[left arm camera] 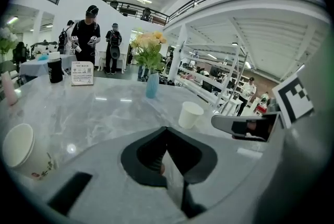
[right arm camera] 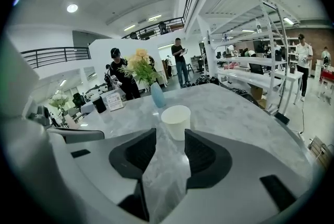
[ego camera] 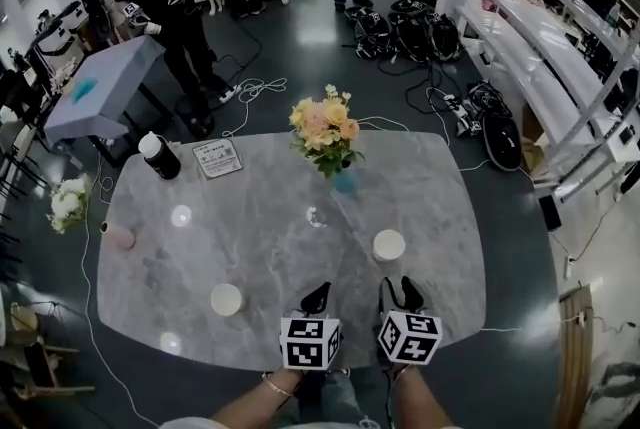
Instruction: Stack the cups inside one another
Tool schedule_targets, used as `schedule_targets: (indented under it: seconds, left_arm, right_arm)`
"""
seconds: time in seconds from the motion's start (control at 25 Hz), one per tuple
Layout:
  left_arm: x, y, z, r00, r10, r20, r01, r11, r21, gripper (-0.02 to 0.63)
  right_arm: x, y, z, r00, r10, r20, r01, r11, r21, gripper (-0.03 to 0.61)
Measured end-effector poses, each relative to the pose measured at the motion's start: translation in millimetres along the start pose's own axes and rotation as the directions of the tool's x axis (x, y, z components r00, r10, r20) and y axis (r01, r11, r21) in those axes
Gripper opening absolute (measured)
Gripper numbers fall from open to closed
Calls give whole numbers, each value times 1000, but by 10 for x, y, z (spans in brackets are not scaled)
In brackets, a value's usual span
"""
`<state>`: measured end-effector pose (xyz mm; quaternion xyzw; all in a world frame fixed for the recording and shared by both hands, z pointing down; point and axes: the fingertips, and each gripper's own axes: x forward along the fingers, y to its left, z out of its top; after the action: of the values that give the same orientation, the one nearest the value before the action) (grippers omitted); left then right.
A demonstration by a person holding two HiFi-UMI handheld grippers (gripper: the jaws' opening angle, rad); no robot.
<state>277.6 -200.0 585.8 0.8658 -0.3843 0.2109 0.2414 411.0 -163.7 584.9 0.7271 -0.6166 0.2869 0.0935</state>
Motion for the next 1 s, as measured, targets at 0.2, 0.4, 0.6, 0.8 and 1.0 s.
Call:
schedule_targets:
  seconds: [0.2, 0.4, 0.6, 0.8, 1.0]
  left_arm:
    - [205, 39, -6, 1000, 0, -16, 0, 1000, 1, -3]
    - [299, 88, -57, 999, 7, -39, -7, 1000, -4, -3]
    - [350, 137, -132, 998, 15, -60, -16, 1000, -4, -3]
    - [391, 175, -199, 997, 23, -75, -24, 1000, -3, -3]
    - [417, 183, -225, 996, 32, -80, -32, 999, -2, -3]
  right_arm:
    - [246, -57, -27, 1000, 7, -25, -7, 1000, -7, 156]
    - [434, -85, -118, 998, 20, -59, -20, 1000, -8, 195]
    - [584, -132, -164, 997, 19, -74, -19, 1000, -7, 215]
    - [727, -141, -166, 997, 27, -79, -30, 999, -34, 229]
    - [826, -166, -175, 995, 43, -91, -48, 998, -49, 238]
